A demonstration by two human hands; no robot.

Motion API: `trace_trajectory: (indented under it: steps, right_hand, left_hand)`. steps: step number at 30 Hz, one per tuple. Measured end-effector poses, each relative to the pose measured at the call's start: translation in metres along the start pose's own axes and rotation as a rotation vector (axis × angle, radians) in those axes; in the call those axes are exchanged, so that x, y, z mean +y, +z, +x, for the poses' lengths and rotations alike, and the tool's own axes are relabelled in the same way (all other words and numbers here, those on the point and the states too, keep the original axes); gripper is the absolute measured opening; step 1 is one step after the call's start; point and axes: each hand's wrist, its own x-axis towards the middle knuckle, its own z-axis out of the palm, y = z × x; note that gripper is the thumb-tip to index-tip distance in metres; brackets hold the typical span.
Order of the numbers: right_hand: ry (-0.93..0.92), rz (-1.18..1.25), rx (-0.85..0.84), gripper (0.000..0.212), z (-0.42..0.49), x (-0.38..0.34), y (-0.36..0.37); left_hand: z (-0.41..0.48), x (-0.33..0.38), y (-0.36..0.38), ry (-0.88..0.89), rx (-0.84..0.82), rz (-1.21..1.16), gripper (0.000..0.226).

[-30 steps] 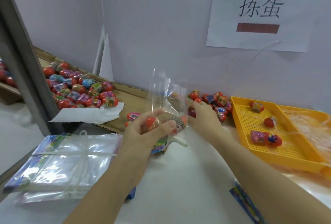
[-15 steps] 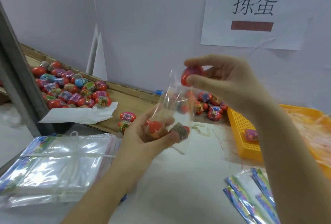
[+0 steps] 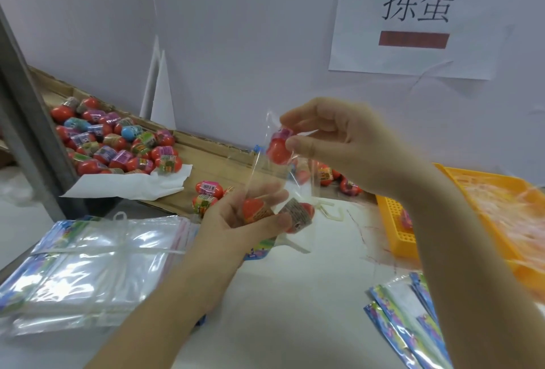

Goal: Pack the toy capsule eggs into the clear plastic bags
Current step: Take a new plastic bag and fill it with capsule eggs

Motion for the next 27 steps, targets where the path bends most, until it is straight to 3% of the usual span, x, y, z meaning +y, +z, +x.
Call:
trace_trajectory:
  steps: [2,4,6,8,10,12,14,17,22,27]
  right_hand:
    - [0.019,-0.072,0.004,0.035,0.001,-0.002,0.004]
    - [0.009,-0.067,-0.052,0.055,0.001,-0.001,0.008]
    - [-0.065,0.061,-0.035,0.049,0.003,0.0,0.01]
    - [-0.151,0.233,0.173,0.034,0.009,0.007,0.006]
    - [-0.154,0.296,0.419,0.028,0.017,0.025,0.002]
    - [0.013,0.135,0.53,0.031,0.025,0.056,0.002]
    - [0.352,-0.245,0.394,0.048,0.024,0.098,0.008]
    - [0.705,-0.614,0.041,0.064,0.01,0.141,0.024]
    - [0.666,-0.833,0.173,0.036,0.005,0.151,0.028]
    - [0.596,-0.728,0.223,0.031,0.007,0.14,0.015]
  left_hand:
    - [0.0,0.002,-0.001,-0.059,-0.033,-0.054,0.045]
    - [0.0,0.003,-0.002,-0.103,-0.052,-0.125,0.033]
    - [0.0,0.003,-0.002,-0.115,-0.061,-0.22,0.049]
    - [0.0,0.006,-0.003,-0.098,-0.063,-0.302,0.067]
    - [0.0,0.007,-0.003,-0.081,-0.066,-0.345,0.068]
    - [0.002,0.007,-0.003,-0.077,-0.008,-0.335,0.055]
    - [0.004,0.004,-0.003,-0.065,0.07,-0.285,0.033]
    - [0.005,0.003,-0.004,-0.055,0.156,-0.205,0.03]
    - [0.004,0.0,-0.004,-0.035,0.186,-0.167,0.033]
    - [0.003,0.002,-0.004,-0.023,0.176,-0.142,0.033]
